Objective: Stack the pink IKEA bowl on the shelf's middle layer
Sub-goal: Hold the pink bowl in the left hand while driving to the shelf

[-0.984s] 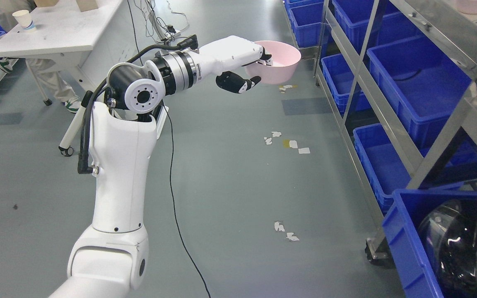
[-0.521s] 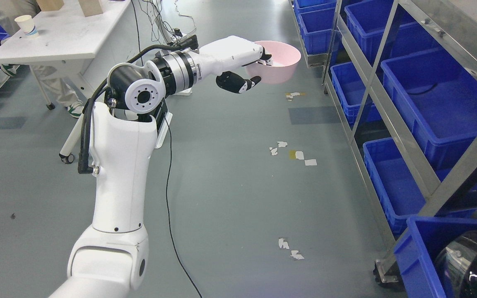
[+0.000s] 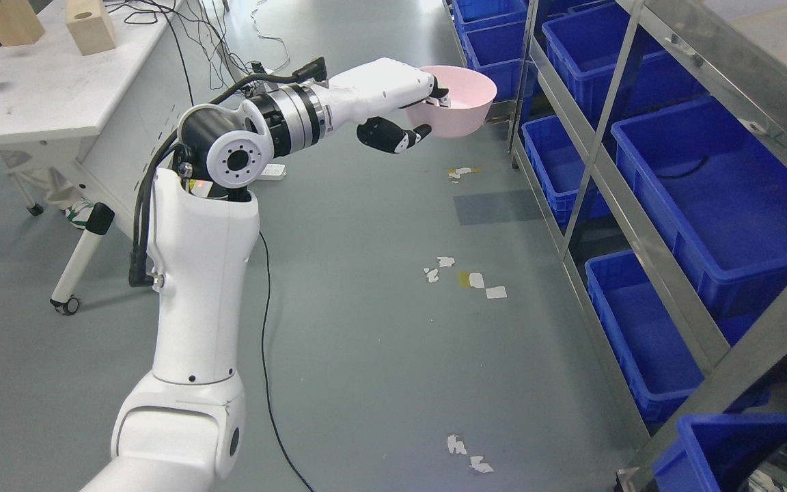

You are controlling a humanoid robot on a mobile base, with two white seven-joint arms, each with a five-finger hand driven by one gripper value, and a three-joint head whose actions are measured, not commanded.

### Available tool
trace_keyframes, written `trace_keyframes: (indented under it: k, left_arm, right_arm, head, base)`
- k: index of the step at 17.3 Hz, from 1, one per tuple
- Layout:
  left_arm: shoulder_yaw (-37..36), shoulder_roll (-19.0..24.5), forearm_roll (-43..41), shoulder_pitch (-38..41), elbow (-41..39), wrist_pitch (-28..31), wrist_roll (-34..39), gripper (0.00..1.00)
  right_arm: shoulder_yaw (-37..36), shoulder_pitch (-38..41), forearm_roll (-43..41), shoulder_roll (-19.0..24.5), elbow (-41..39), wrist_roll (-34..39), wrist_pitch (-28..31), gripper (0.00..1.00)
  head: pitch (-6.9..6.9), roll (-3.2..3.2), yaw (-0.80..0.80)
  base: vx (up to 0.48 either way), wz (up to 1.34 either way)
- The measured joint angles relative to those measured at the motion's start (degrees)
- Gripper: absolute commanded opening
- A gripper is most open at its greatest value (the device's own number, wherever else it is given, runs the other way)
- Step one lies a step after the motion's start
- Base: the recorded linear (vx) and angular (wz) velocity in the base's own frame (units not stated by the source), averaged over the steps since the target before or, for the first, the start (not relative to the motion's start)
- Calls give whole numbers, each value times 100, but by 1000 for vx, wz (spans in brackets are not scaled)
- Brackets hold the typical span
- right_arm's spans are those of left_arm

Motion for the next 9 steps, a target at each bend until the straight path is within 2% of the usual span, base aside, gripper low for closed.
trace_keyframes:
  k: [9]
  left_arm:
    - [99,0,-2,-6,4,-11,2,1]
  right_arm:
    - [0,0,0,0,0,0,0,100]
  head:
    - [0,0,0]
  base:
    - [237,55]
